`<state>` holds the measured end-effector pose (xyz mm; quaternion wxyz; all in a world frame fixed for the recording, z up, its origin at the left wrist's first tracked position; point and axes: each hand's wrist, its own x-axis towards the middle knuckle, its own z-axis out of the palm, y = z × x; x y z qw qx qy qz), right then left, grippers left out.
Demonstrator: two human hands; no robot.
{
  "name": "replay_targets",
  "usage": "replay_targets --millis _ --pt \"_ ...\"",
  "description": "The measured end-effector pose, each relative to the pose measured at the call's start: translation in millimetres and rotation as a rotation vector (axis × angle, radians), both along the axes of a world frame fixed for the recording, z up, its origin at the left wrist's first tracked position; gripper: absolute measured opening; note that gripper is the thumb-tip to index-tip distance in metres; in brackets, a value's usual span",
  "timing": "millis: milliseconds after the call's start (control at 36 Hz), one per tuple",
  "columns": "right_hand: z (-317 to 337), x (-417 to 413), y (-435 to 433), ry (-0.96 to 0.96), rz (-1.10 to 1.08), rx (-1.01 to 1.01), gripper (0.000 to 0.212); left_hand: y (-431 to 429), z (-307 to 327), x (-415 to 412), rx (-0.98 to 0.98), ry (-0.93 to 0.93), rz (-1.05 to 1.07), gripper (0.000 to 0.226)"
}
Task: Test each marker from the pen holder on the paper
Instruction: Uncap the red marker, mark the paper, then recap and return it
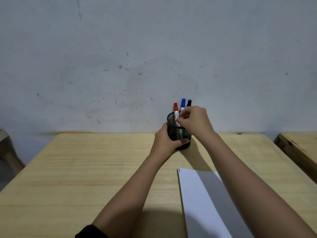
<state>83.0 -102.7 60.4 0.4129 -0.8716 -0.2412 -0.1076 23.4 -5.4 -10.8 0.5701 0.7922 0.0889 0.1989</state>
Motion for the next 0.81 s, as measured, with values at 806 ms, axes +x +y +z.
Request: replay_targets --millis 806 --pt "8 -15 -9 0.038 0.028 0.436 0.005 -1 -2 5 0.067 0.032 0.011 0.069"
